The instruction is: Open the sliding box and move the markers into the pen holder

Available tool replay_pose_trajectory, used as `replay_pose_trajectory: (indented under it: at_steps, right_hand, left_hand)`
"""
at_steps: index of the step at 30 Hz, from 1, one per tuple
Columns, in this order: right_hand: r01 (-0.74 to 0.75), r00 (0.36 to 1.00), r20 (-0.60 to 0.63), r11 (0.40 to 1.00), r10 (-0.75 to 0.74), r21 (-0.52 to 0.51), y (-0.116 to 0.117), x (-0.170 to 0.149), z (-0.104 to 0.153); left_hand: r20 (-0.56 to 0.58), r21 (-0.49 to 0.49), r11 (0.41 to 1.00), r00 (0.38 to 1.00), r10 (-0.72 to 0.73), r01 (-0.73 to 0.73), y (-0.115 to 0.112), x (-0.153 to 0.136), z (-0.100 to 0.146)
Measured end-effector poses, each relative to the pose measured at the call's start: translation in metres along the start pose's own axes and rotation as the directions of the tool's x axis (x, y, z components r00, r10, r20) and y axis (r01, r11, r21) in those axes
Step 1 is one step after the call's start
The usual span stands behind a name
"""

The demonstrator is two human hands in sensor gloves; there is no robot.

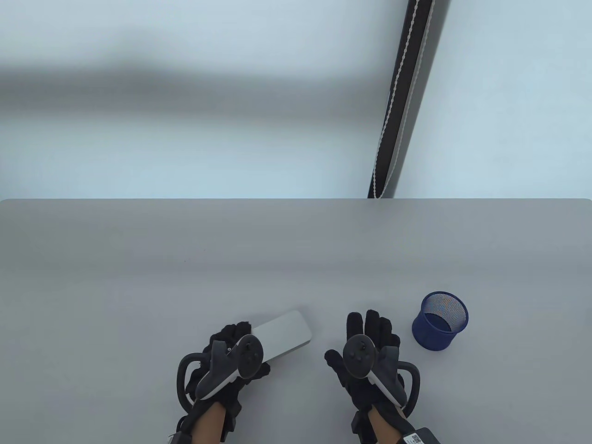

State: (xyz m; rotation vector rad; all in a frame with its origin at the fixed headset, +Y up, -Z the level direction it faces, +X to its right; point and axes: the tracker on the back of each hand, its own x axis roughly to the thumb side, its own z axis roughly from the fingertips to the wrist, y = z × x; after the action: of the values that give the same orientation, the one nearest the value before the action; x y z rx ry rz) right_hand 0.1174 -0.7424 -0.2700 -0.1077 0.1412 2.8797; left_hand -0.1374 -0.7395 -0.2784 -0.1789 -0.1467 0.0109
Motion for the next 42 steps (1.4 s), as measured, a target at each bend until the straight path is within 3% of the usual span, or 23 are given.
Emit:
replay_pose_trajectory:
  at_steps: [11, 27, 35, 42]
  right_hand:
    - [-0.002, 1.0, -0.004, 1.0, 0.002, 0.009, 0.0, -0.002, -0.001]
    - [-0.001, 0.999, 0.045, 0.998, -0.001, 0.055, 0.003, 0.0, -0.002]
    - [-0.021, 0.98, 0.198, 0.986, -0.012, 0.165, 0.01, 0.003, -0.004]
    - [-0.066, 0.954, 0.297, 0.94, -0.038, 0.333, 0.021, 0.007, -0.006]
  left_hand:
    - [0.163, -0.055, 0.998, 0.987, -0.008, 0.017, -0.005, 0.024, 0.001]
    - [0.208, -0.138, 0.989, 0.978, -0.015, 0.044, -0.023, 0.034, -0.003]
    - [0.213, -0.158, 0.987, 0.977, -0.007, 0.041, -0.023, 0.036, -0.002]
    - [0.21, -0.164, 0.986, 0.978, -0.001, 0.036, -0.023, 0.036, -0.002]
